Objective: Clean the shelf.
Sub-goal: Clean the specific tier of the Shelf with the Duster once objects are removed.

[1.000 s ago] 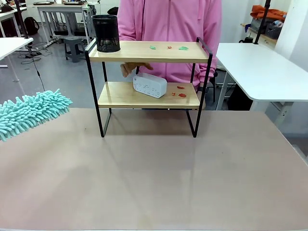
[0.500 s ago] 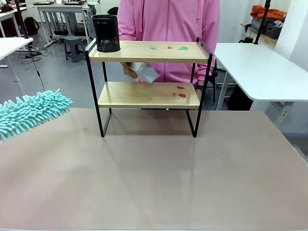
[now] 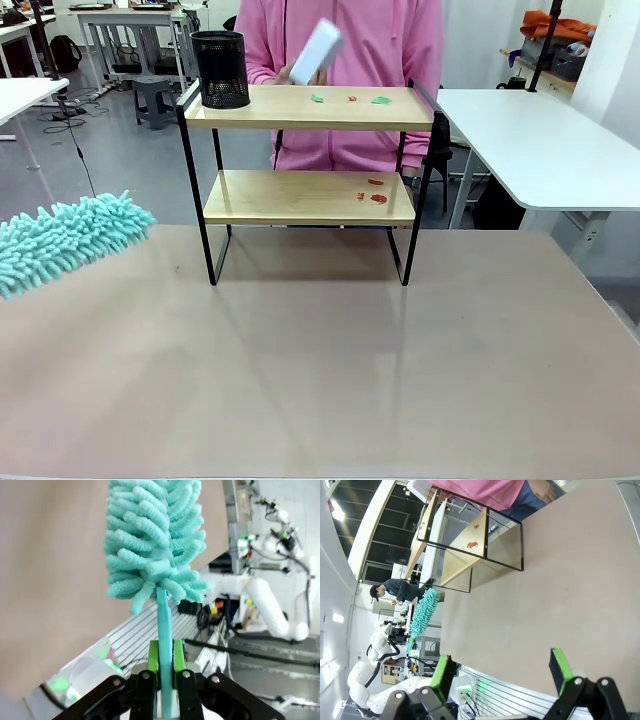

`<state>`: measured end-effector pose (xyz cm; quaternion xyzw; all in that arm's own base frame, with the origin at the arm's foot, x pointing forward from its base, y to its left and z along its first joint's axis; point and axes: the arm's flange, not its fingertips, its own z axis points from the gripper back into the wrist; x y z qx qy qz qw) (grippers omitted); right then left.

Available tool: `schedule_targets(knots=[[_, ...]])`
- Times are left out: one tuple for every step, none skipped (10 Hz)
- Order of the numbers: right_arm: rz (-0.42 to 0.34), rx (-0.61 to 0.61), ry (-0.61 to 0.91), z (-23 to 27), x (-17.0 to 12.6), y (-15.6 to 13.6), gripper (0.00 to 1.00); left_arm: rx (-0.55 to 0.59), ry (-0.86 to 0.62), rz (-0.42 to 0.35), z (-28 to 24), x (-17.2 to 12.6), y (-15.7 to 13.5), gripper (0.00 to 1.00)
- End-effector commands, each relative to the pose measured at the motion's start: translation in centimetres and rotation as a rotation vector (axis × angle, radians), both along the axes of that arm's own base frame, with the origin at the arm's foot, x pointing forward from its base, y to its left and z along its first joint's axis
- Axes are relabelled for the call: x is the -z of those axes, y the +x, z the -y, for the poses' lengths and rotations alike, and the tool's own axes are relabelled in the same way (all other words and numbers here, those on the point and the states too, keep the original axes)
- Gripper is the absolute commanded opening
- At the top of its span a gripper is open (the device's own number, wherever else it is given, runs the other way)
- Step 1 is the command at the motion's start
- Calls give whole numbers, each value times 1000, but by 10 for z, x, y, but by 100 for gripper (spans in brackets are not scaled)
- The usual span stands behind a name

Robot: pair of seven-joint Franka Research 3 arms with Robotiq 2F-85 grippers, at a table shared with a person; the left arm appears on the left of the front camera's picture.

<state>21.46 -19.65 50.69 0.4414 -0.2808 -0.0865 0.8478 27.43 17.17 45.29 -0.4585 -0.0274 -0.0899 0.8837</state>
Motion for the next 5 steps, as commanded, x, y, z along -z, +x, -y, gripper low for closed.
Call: schedule_targets(knots=[[28, -11, -1, -1, -2, 1, 100, 214, 64, 30, 7, -24, -25, 12], [28, -11, -1, -1, -2, 1, 100, 290, 89, 47, 17, -30, -35, 12], [28, -11, -1, -1, -2, 1, 100, 349, 115, 82, 37, -34, -45, 12], [28, -11, -1, -1, -2, 1, 100, 425, 110, 130, 68, -38, -50, 12], [28, -11, -1, -1, -2, 1, 100, 404, 108, 170, 93, -40, -47, 12]])
